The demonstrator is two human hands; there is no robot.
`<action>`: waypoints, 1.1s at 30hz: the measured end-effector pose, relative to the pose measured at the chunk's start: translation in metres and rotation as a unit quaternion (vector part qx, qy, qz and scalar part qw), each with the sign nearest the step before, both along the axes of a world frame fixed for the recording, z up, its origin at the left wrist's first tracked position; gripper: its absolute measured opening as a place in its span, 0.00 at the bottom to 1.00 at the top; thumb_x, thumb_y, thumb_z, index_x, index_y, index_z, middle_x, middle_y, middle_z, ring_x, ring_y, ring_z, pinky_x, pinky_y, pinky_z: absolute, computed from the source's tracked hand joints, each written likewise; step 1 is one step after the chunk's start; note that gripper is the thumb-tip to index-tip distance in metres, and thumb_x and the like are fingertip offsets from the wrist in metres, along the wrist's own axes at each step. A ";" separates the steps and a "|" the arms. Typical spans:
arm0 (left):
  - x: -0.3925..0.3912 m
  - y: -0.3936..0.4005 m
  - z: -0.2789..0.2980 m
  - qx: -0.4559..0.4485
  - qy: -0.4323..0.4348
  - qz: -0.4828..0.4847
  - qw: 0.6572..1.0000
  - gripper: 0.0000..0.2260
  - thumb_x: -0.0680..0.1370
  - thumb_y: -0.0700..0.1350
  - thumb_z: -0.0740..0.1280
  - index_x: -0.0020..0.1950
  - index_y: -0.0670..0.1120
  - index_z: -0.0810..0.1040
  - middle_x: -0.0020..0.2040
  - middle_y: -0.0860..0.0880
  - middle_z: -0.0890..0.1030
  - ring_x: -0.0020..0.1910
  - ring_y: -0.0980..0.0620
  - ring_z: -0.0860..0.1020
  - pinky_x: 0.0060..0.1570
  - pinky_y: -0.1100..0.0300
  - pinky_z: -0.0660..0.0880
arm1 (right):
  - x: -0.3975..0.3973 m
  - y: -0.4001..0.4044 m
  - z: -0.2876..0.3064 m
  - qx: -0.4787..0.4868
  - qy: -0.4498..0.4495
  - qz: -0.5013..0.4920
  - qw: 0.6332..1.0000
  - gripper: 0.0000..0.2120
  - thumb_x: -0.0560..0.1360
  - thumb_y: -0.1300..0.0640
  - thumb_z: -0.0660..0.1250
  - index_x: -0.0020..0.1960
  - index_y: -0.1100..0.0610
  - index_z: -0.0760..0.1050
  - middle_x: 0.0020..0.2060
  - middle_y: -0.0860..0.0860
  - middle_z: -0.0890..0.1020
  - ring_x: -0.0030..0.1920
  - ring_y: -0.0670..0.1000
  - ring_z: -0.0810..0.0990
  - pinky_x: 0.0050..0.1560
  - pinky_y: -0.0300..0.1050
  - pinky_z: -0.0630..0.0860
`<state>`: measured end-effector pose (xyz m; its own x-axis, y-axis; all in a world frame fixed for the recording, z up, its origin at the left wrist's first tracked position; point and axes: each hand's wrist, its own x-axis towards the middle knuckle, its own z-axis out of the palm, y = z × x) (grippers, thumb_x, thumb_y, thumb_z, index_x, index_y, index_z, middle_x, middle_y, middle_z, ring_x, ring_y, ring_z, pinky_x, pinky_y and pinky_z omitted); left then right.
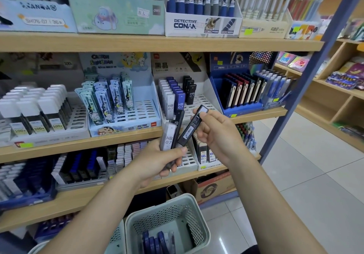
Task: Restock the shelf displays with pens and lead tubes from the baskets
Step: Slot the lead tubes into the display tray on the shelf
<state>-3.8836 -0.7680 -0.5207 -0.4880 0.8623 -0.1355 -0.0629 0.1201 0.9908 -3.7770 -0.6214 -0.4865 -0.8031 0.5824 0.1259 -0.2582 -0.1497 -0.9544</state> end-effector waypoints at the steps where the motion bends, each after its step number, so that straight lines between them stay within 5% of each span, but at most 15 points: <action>1: 0.001 0.001 0.000 0.000 0.007 0.001 1.000 0.05 0.79 0.41 0.70 0.46 0.42 0.76 0.33 0.46 0.77 0.28 0.53 0.72 0.23 0.65 0.61 | 0.000 0.000 0.000 0.003 -0.005 -0.002 1.000 0.08 0.83 0.60 0.63 0.50 0.61 0.79 0.33 0.54 0.76 0.29 0.48 0.71 0.30 0.39 0.67; 8: 0.004 0.006 0.001 0.012 0.004 -0.001 1.000 0.05 0.78 0.39 0.70 0.43 0.44 0.77 0.33 0.47 0.78 0.29 0.53 0.74 0.25 0.63 0.60 | 0.002 0.006 0.000 0.023 -0.055 -0.085 0.995 0.09 0.83 0.56 0.62 0.48 0.56 0.78 0.28 0.53 0.69 0.24 0.49 0.62 0.26 0.40 0.57; 14: 0.007 0.008 0.002 0.044 -0.051 0.030 0.997 0.03 0.78 0.38 0.70 0.47 0.42 0.77 0.32 0.47 0.78 0.28 0.53 0.74 0.21 0.66 0.61 | 0.001 -0.003 0.005 0.014 -0.046 -0.053 0.997 0.06 0.84 0.60 0.58 0.52 0.59 0.73 0.37 0.55 0.83 0.18 0.45 0.63 0.21 0.37 0.57; 18: 0.006 0.007 0.006 0.087 -0.079 0.059 0.991 0.03 0.77 0.39 0.71 0.46 0.42 0.77 0.35 0.46 0.79 0.29 0.53 0.75 0.21 0.66 0.61 | -0.001 -0.003 0.000 0.048 -0.049 -0.050 0.996 0.10 0.84 0.58 0.60 0.61 0.58 0.77 0.37 0.55 0.80 0.20 0.44 0.65 0.23 0.37 0.61; 26: 0.005 0.007 0.003 0.080 -0.044 0.096 0.991 0.06 0.77 0.40 0.72 0.52 0.42 0.77 0.36 0.46 0.77 0.29 0.53 0.74 0.21 0.66 0.62 | -0.001 -0.008 -0.002 -0.010 -0.015 0.072 0.997 0.15 0.81 0.52 0.62 0.60 0.62 0.76 0.31 0.54 0.78 0.32 0.50 0.79 0.40 0.42 0.79; 30: 0.001 0.007 0.006 0.079 -0.042 0.102 0.991 0.08 0.77 0.40 0.72 0.54 0.41 0.76 0.37 0.47 0.79 0.31 0.52 0.75 0.23 0.65 0.63 | -0.003 -0.004 0.006 -0.040 0.020 0.076 0.996 0.20 0.78 0.46 0.62 0.56 0.62 0.77 0.41 0.54 0.83 0.37 0.50 0.81 0.43 0.43 0.80; 33: -0.001 0.011 0.017 0.073 -0.026 0.117 0.990 0.08 0.77 0.39 0.72 0.53 0.40 0.76 0.35 0.47 0.79 0.31 0.52 0.75 0.23 0.65 0.63 | -0.006 0.008 0.017 -0.038 0.033 0.033 0.998 0.19 0.81 0.46 0.61 0.57 0.62 0.77 0.39 0.51 0.82 0.36 0.49 0.78 0.41 0.41 0.78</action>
<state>-3.8850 -0.7569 -0.5036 -0.6725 0.7385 -0.0483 -0.1244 -0.0484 0.9911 -3.7827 -0.6139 -0.4695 -0.8310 0.5390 0.1372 -0.3078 -0.2403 -0.9206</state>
